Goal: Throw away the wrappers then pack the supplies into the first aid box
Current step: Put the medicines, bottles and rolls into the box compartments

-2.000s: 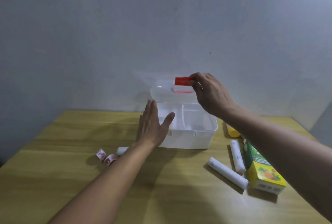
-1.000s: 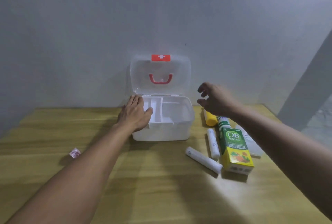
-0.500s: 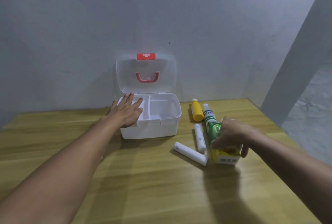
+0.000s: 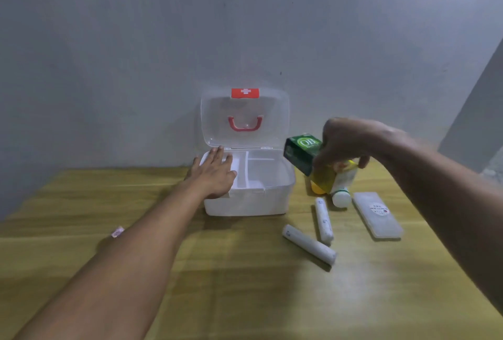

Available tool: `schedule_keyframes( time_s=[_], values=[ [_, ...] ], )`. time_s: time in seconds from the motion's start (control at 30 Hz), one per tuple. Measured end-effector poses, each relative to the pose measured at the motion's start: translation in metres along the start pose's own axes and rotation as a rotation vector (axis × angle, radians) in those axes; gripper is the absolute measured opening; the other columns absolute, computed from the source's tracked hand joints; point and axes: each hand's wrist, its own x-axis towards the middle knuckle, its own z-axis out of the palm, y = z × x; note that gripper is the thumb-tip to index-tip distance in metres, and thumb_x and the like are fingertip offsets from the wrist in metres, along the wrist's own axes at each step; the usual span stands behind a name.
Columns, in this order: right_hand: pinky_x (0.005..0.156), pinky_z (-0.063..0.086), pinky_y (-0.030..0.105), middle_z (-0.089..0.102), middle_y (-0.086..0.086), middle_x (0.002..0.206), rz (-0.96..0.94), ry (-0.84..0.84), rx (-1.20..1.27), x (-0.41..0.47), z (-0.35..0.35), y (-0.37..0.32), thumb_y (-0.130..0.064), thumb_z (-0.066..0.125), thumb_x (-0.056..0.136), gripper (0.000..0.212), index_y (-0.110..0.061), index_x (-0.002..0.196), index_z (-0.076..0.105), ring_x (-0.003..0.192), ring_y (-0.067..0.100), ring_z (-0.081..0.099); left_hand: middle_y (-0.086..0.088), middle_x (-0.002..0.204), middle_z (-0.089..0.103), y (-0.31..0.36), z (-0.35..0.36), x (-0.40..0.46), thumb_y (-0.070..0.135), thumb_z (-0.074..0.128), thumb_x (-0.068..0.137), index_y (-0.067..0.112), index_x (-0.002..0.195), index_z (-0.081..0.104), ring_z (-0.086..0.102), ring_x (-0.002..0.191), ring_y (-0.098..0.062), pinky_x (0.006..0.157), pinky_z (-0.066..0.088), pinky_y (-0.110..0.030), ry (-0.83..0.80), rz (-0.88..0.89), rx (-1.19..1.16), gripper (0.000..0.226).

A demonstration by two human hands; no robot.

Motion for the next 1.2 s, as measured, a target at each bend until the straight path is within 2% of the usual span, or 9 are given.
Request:
schedule_keyframes(
  time_s=[0.1, 0.17, 0.3, 0.47, 0.53, 0.6, 0.8, 0.87, 1.2],
  values=[
    [0.047, 0.048, 0.028, 0.063, 0.004, 0.077, -0.128, 0.108, -0.141, 0.022, 0.004, -0.023, -0.043, 0.082, 0.062, 0.049, -0.013, 0.098, 0.068, 0.059, 0.023, 0.059, -0.002, 0.16, -0.016, 0.0, -0.001, -0.001, 0.038, 0.016, 0.1, 0.023, 0.152, -0.003, -0.013, 0.148, -0.016, 0.118, -0.004, -0.048, 0.013, 0.005, -0.007, 0.057],
    [0.055, 0.046, 0.027, 0.059, 0.001, 0.07, -0.188, 0.13, -0.21, 0.037, 0.012, -0.037, -0.042, 0.082, 0.059, 0.046, -0.015, 0.094, 0.07, 0.065, 0.024, 0.058, -0.003, 0.16, -0.016, -0.001, 0.0, -0.001, 0.038, 0.017, 0.1, 0.025, 0.152, -0.004, -0.013, 0.148, -0.017, 0.119, -0.004, -0.048, 0.02, 0.01, -0.017, 0.057],
    [0.052, 0.04, 0.023, 0.049, -0.001, 0.06, -0.236, 0.081, -0.275, 0.058, 0.024, -0.061, -0.026, 0.082, 0.064, 0.027, -0.017, 0.073, 0.058, 0.054, 0.015, 0.048, -0.004, 0.16, -0.017, -0.003, 0.002, 0.001, 0.039, 0.016, 0.1, 0.027, 0.152, -0.001, -0.014, 0.147, -0.018, 0.118, -0.004, -0.049, 0.021, 0.017, 0.003, 0.056],
    [0.057, 0.045, 0.027, 0.051, -0.002, 0.061, -0.315, 0.008, -0.281, 0.076, 0.048, -0.08, -0.016, 0.084, 0.066, 0.027, -0.013, 0.087, 0.068, 0.063, 0.018, 0.054, -0.003, 0.16, -0.016, -0.004, 0.003, 0.001, 0.041, 0.016, 0.101, 0.028, 0.152, -0.001, -0.014, 0.147, -0.018, 0.119, -0.004, -0.048, 0.031, 0.019, 0.006, 0.056],
    [0.058, 0.044, 0.028, 0.05, -0.002, 0.062, -0.36, 0.016, -0.276, 0.079, 0.06, -0.083, -0.017, 0.085, 0.066, 0.028, -0.016, 0.083, 0.063, 0.069, 0.021, 0.057, -0.003, 0.16, -0.017, -0.004, 0.004, 0.002, 0.041, 0.016, 0.101, 0.028, 0.152, -0.001, -0.015, 0.147, -0.018, 0.12, -0.004, -0.048, 0.031, 0.015, 0.01, 0.055],
    [0.057, 0.042, 0.027, 0.054, 0.0, 0.066, -0.381, 0.046, -0.28, 0.082, 0.067, -0.083, -0.017, 0.085, 0.066, 0.029, -0.013, 0.083, 0.061, 0.071, 0.022, 0.057, -0.003, 0.16, -0.017, -0.004, 0.004, 0.002, 0.041, 0.016, 0.101, 0.028, 0.152, -0.001, -0.015, 0.147, -0.018, 0.12, -0.003, -0.048, 0.032, 0.014, 0.012, 0.055],
    [0.055, 0.042, 0.023, 0.069, 0.009, 0.103, -0.359, 0.001, -0.216, 0.084, 0.061, -0.069, -0.026, 0.086, 0.066, 0.052, -0.009, 0.112, 0.068, 0.085, 0.024, 0.061, -0.003, 0.16, -0.017, -0.004, 0.004, 0.003, 0.04, 0.016, 0.101, 0.027, 0.152, -0.001, -0.015, 0.147, -0.018, 0.12, -0.003, -0.049, 0.03, 0.017, 0.004, 0.055],
    [0.051, 0.039, 0.023, 0.069, 0.009, 0.103, -0.344, -0.004, -0.217, 0.082, 0.06, -0.065, -0.025, 0.086, 0.065, 0.053, -0.01, 0.112, 0.068, 0.081, 0.022, 0.059, -0.003, 0.16, -0.017, -0.004, 0.005, 0.004, 0.04, 0.016, 0.1, 0.027, 0.152, -0.001, -0.014, 0.147, -0.018, 0.12, -0.003, -0.049, 0.03, 0.018, -0.001, 0.056],
    [0.072, 0.049, 0.032, 0.068, 0.014, 0.108, -0.302, 0.042, -0.083, 0.084, 0.089, -0.061, -0.027, 0.088, 0.066, 0.057, -0.004, 0.112, 0.065, 0.091, 0.027, 0.061, -0.002, 0.16, -0.016, -0.004, 0.005, 0.001, 0.039, 0.015, 0.1, 0.027, 0.152, -0.001, -0.015, 0.147, -0.017, 0.12, -0.003, -0.049, 0.038, 0.025, -0.011, 0.055]
  ],
)
